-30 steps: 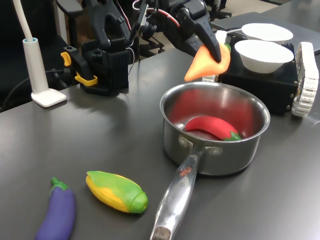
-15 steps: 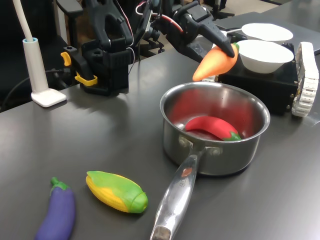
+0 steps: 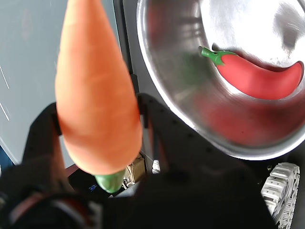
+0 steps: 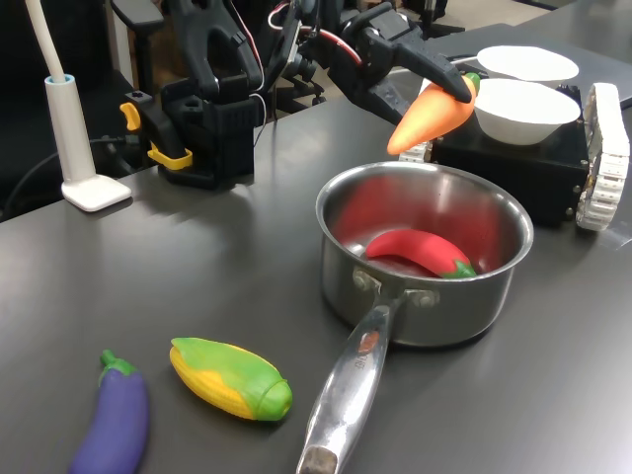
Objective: Pick up the carrot and place them in the pan
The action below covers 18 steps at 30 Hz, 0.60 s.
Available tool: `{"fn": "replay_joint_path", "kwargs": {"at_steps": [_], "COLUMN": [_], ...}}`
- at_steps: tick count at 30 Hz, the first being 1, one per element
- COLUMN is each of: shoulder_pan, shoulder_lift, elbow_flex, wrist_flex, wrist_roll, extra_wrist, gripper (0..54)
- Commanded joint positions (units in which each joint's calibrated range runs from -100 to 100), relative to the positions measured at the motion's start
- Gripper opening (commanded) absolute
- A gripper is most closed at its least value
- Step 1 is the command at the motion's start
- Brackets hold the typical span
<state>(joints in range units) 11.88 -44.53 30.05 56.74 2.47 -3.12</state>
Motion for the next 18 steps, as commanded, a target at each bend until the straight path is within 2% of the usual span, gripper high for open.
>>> {"fn": "replay_joint_path", "kwargs": {"at_steps": [1, 6, 18], "shoulder_pan": [-1.33, -3.74, -5.80], "shoulder_lift": [-2.58, -2.67, -3.93], "elbow_flex": [-1.83, -2.29, -2.47], "wrist_flex": [-0.06, 1.56, 3.09], "wrist_roll": [-0.20, 2.54, 1.66], "extra_wrist": [0.43, 0.26, 0.35], "gripper": [28.3, 37.4, 48.4]}}
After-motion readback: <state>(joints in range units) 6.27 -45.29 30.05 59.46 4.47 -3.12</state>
